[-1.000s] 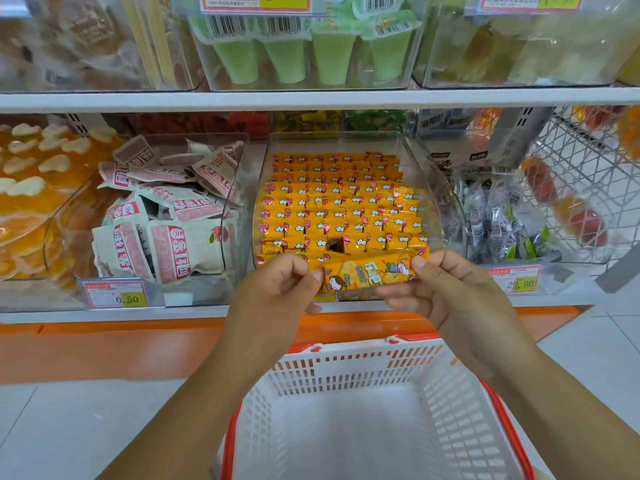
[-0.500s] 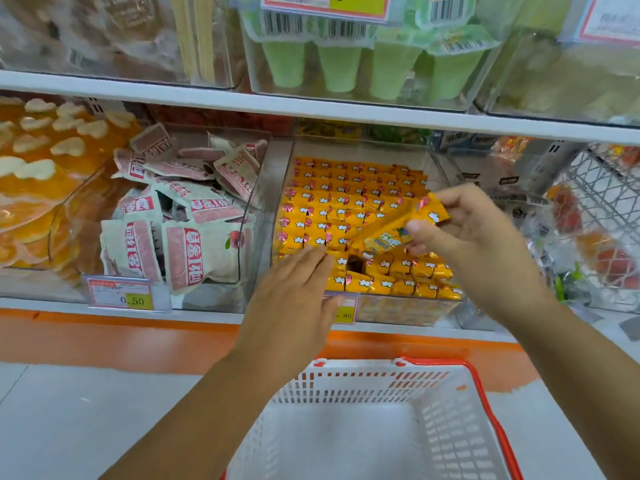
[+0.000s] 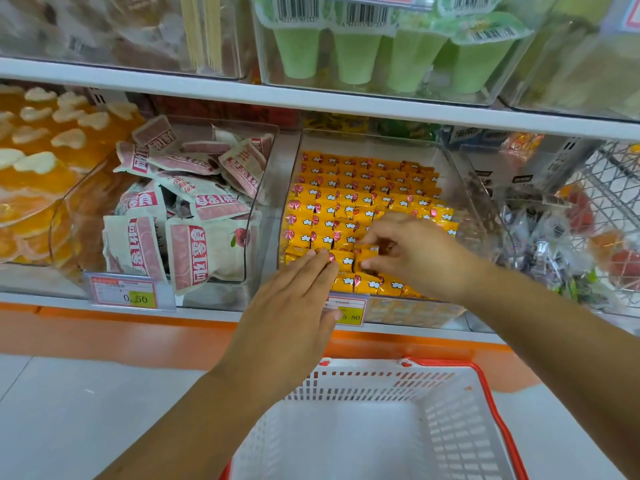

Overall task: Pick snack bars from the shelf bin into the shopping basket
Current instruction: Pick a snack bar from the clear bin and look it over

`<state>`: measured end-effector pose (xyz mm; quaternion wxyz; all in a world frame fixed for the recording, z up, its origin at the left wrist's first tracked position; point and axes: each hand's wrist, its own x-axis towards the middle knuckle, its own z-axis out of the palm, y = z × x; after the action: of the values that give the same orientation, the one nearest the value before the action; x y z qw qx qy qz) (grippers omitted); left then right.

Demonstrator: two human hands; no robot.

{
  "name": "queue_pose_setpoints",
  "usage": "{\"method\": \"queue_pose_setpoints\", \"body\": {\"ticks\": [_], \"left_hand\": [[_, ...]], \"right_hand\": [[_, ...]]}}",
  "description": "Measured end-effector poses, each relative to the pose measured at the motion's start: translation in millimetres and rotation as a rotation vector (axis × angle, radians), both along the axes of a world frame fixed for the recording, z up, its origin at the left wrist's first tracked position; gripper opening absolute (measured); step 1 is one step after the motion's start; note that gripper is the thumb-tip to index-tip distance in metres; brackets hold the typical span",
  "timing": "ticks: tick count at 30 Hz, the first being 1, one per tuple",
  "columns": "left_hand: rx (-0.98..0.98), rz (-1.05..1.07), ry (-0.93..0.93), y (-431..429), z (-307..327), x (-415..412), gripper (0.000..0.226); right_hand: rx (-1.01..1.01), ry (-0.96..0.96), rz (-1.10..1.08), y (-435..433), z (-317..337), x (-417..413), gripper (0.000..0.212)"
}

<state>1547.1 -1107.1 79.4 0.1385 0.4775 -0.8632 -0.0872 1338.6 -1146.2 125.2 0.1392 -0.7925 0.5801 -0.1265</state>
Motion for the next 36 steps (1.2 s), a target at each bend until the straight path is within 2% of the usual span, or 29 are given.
{"method": "queue_pose_setpoints", "body": {"ticks": [4, 8, 12, 14, 18, 21, 23, 30, 34, 36], "left_hand": [[0.026, -0.021, -0.019, 0.3, 2.8, 2.1, 0.062], [0.043, -0.009, -0.034, 0.5, 5.0, 1.8, 0.065], [0.030, -0.018, -0.055, 2.9, 6.9, 1.0, 0.066], [0.021, -0.020, -0.036, 2.6, 5.8, 1.1, 0.065], [0.032, -0.023, 0.034, 1.9, 3.2, 1.8, 0.063], [0.151, 0.057, 0.330, 4.5, 11.5, 0.9, 0.060], [0.241, 0.124, 0.568, 7.6, 19.6, 2.9, 0.057], [0.766, 0.121, 1.006, 35.4, 49.9, -7.3, 0.015], [0.894, 0.183, 1.152, 44.6, 50.1, -15.3, 0.018], [0.884, 0.220, 1.165, 45.7, 46.6, -16.5, 0.019]], "right_hand": [[0.048, 0.044, -0.026, -2.0, -10.4, -0.9, 0.021], [-0.048, -0.087, -0.055, -5.7, -3.0, 16.4, 0.018], [0.010, 0.116, -0.018, -12.3, -5.9, 30.5, 0.020], [-0.075, 0.096, -0.039, -12.0, -2.6, 29.4, 0.018], [-0.287, -0.100, -0.088, 6.2, 10.0, 25.9, 0.013], [-0.443, -0.328, -0.130, 35.1, 17.5, 21.5, 0.011], [-0.459, -0.508, -0.198, 57.8, 19.5, 15.5, 0.009], [-0.346, -1.018, -0.349, 123.2, 15.5, 16.8, 0.018], [-0.084, -1.252, -0.406, 140.5, 5.2, 3.6, 0.014], [0.051, -1.339, -0.397, 147.0, -2.4, -1.3, 0.038]]}}
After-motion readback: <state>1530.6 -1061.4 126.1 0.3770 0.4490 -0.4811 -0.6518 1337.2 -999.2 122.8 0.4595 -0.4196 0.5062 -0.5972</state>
